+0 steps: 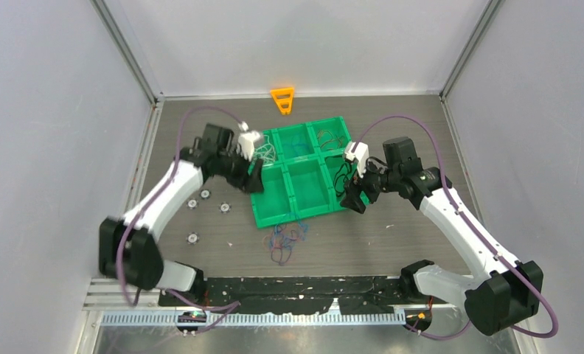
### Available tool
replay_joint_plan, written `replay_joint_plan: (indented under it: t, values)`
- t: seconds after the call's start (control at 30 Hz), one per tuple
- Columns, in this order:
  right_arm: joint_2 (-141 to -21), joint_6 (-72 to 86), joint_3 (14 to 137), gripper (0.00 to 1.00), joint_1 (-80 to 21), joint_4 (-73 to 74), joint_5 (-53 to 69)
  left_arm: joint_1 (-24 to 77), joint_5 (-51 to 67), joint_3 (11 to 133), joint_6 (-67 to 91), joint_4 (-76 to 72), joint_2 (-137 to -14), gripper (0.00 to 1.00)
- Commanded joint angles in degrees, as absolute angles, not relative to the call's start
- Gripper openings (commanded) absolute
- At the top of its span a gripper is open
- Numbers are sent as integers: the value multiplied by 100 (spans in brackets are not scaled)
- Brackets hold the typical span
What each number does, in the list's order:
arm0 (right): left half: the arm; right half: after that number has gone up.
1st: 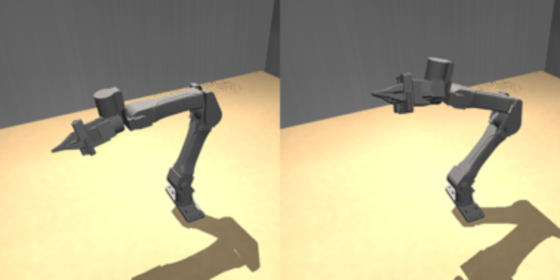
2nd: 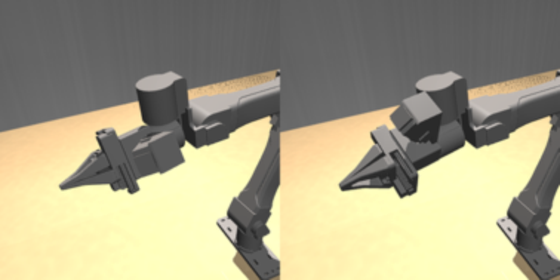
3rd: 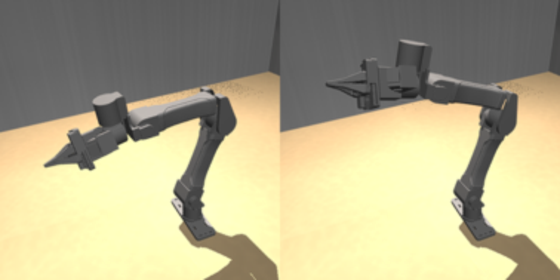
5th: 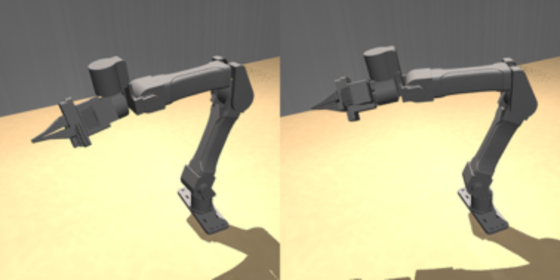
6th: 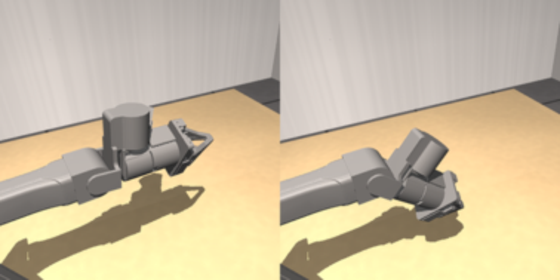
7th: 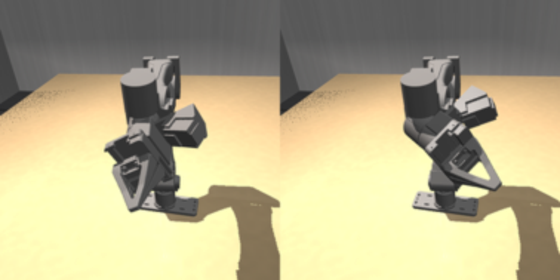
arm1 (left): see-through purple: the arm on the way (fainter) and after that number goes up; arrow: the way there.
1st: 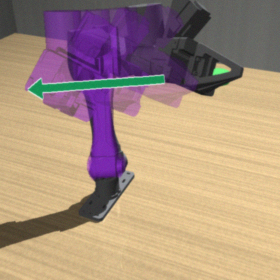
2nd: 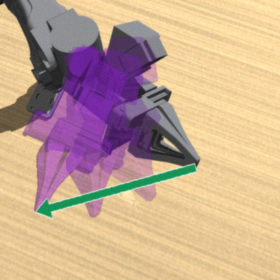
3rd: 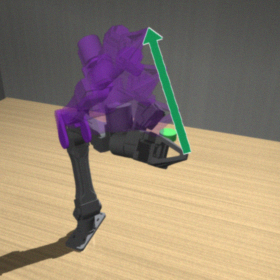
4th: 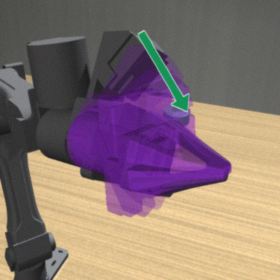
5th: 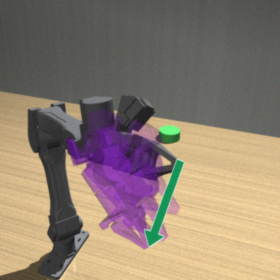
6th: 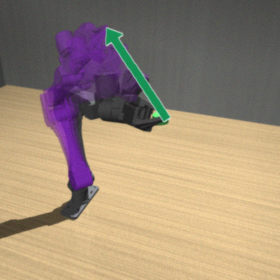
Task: Untangle the cables
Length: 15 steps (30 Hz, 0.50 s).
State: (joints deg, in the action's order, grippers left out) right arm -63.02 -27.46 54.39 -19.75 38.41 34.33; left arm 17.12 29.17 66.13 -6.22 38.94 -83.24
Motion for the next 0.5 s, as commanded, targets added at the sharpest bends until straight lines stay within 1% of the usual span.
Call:
replay_joint_plan:
  t: [0.0, 0.07, 0.27, 0.4, 0.43, 0.47]
  values:
    - [-6237, -2617, 5295, 82, -1952, 3722, 3574, 2834, 3165, 5550, -1348, 3913, -6806, 64]
    - [-6274, -2534, 5242, 82, -1944, 3656, 3610, 3414, 2781, 5339, -1006, 3661, -6799, 67]
    - [-6198, -2479, 5277, 82, -1946, 3682, 3444, 3869, 2044, 5936, -723, 3701, -7919, 75]
    - [-5990, -2479, 5232, 82, -1946, 3702, 3343, 4207, 1671, 6036, -824, 3616, -8332, 71]
    - [-5988, -2459, 5235, 82, -1949, 3710, 3333, 4280, 1638, 6038, -825, 3603, -8419, 69]
    - [-5975, -2442, 5242, 82, -1940, 3736, 3320, 4329, 1620, 6042, -801, 3610, -8513, 65]
